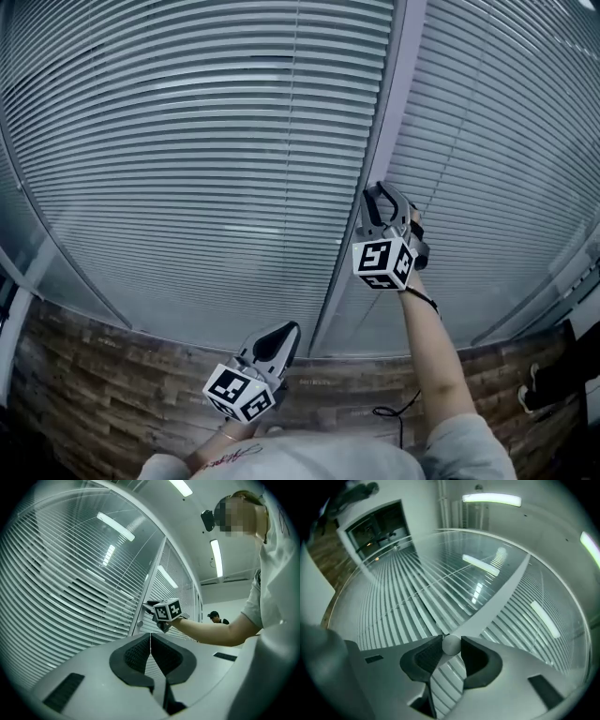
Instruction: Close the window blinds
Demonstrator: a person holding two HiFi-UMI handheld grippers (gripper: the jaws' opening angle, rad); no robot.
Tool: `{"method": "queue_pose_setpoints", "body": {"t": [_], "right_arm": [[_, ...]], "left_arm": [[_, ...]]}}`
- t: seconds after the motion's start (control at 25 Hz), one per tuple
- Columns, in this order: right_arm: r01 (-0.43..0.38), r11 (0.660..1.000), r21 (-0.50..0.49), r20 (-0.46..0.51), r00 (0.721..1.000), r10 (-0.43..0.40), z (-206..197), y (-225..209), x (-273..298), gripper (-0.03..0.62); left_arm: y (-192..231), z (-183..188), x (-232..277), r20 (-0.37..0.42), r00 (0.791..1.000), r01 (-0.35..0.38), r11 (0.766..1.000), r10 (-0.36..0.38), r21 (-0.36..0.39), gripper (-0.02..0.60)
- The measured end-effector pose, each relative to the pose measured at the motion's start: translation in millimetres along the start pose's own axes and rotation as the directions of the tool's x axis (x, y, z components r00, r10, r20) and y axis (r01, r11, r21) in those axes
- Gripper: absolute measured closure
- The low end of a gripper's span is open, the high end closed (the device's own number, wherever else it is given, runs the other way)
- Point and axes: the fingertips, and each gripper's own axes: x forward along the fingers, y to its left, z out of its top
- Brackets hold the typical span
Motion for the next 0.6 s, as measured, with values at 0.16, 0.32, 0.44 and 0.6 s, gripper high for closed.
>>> {"method": "queue_pose_setpoints", "body": {"t": [0.16, 0.32, 0.44, 0.6], "right_arm": [[-0.066, 0.967, -0.245, -0.005, 0.998, 0.067, -2.6, 4.9, 0.6, 0.462], [-0.115, 0.891, -0.439, -0.005, 0.992, 0.125, -5.6, 8.4, 2.6, 0.462], [-0.132, 0.834, -0.535, -0.013, 0.989, 0.148, -5.7, 10.0, 2.5, 0.462], [-0.160, 0.768, -0.620, -0.036, 0.984, 0.176, -7.4, 12.2, 1.7, 0.462]], "left_arm": [[-1.1, -3.1, 2.1, -0.001, 1.000, 0.010, 1.000, -0.010, 0.001, 0.563], [-1.1, -1.2, 3.8, 0.004, 1.000, 0.014, 1.000, -0.014, 0.005, 0.563], [-2.6, 1.7, 3.4, -0.005, 1.000, 0.003, 1.000, -0.003, -0.001, 0.563], [-3.9, -0.9, 3.0, 0.003, 1.000, 0.020, 1.000, -0.020, 0.005, 0.563]]}}
